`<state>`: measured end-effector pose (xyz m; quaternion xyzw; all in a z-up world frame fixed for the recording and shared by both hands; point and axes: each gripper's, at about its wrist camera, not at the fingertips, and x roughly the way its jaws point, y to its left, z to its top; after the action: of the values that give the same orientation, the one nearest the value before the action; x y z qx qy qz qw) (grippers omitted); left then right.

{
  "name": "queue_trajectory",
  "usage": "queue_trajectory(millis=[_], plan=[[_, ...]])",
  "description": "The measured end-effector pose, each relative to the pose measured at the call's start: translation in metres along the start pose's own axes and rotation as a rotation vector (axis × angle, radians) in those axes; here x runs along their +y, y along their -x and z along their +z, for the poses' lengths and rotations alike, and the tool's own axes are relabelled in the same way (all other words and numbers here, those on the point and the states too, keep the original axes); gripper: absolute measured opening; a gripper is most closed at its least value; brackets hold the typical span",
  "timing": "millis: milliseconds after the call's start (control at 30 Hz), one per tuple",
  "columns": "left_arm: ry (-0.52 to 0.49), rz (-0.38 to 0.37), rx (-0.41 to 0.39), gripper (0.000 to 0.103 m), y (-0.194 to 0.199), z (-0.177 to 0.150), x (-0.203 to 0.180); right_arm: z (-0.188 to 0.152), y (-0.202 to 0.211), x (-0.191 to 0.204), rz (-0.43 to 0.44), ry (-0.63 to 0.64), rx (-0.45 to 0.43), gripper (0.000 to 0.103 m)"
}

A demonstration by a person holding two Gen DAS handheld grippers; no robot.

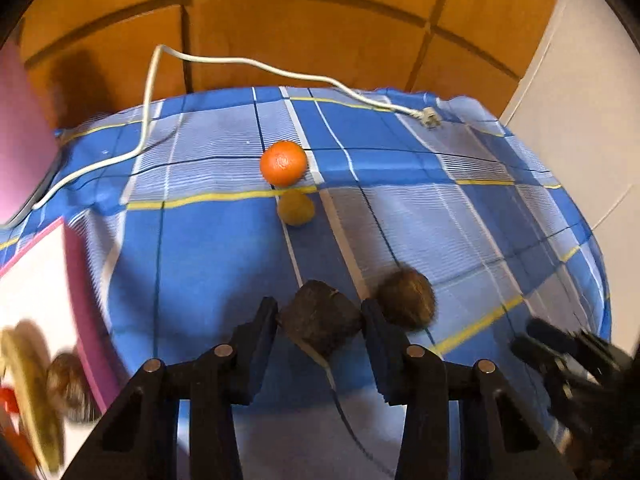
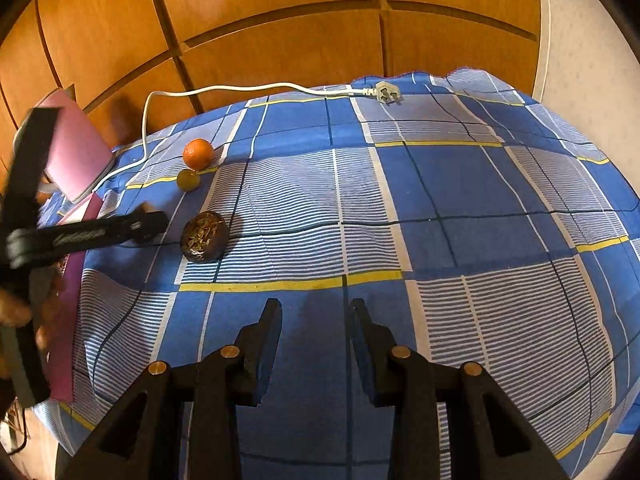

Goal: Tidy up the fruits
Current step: 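Reach the left gripper to the second brown log piece and grasp it, then carry the log piece toward the tray while the right gripper grasps the second mandarin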

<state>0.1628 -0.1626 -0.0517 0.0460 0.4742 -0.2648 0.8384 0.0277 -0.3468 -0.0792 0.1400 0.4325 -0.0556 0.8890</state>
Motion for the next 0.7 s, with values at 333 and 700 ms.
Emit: queue_trajectory(millis=[333,700], plan=[[-0.028,0.034,-0.071,0.043,0.041,-0.064,-0.021,0.023,-0.009,0.001,0.095,0.01,0.034,0.035],[-0.074,0.036,-0.091,0.043,0.031,-0.091,-0.023,0.094,-0.029,0.046,0.294,0.155,0.044,0.035]])
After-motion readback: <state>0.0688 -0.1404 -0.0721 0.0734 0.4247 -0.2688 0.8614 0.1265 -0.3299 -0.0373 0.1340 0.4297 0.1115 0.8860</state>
